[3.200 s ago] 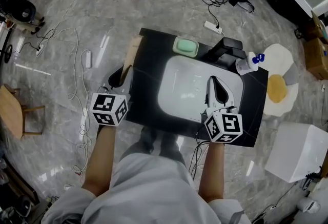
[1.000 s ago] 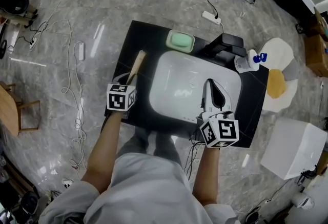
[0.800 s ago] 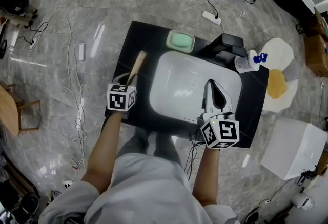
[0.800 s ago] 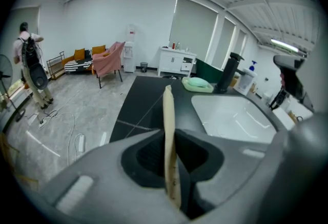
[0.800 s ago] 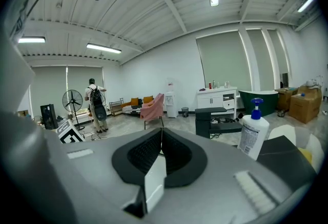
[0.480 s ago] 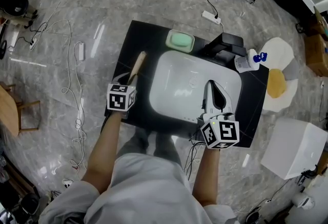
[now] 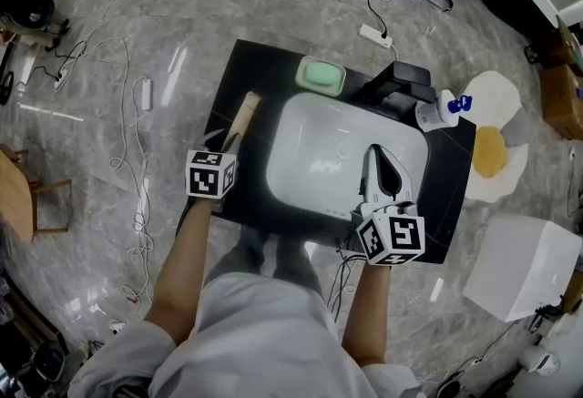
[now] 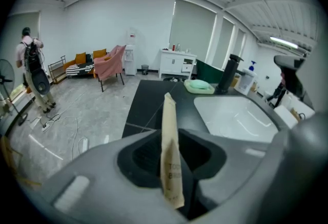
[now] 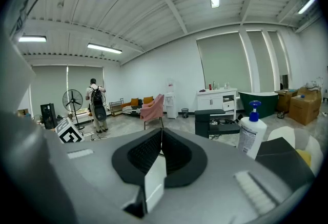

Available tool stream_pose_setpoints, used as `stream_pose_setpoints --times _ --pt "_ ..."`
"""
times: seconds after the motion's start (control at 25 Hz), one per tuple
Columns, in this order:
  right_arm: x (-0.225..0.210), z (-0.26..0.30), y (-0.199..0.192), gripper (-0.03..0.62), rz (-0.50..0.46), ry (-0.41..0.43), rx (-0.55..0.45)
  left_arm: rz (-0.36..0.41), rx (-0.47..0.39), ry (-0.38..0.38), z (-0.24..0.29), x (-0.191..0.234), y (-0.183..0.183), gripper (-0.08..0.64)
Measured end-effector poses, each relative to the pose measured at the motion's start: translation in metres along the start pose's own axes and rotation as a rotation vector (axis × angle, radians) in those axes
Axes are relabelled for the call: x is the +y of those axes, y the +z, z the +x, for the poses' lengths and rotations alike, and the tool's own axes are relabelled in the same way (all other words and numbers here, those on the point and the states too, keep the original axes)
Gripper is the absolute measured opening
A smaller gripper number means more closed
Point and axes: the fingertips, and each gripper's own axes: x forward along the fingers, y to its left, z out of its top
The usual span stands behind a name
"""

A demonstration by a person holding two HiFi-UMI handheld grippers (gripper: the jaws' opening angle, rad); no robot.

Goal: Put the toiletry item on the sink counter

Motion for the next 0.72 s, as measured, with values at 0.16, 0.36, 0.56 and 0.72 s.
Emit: stream_pose_setpoints --times 0.16,0.36,0.56,0.72 --pt "0.002 -0.003 0.003 0.003 -0.001 0.003 -0.005 0.000 -0.012 0.008 -0.007 0.003 0.004 0.100" --pt "0.006 -0.006 0.007 0.003 -0.007 0.008 -0.013 0.005 -0.027 0.009 -0.015 0.001 0.007 0.092" --pt "0.010 -0.009 0.013 0.003 -0.012 0.015 -0.024 0.016 -0.051 0.013 -0.024 -0.003 0.014 0.072" --pt "0.011 -0.014 0.018 0.003 -0.015 0.009 -0.029 0.029 -0.071 0.018 -0.033 -0.007 0.020 0.049"
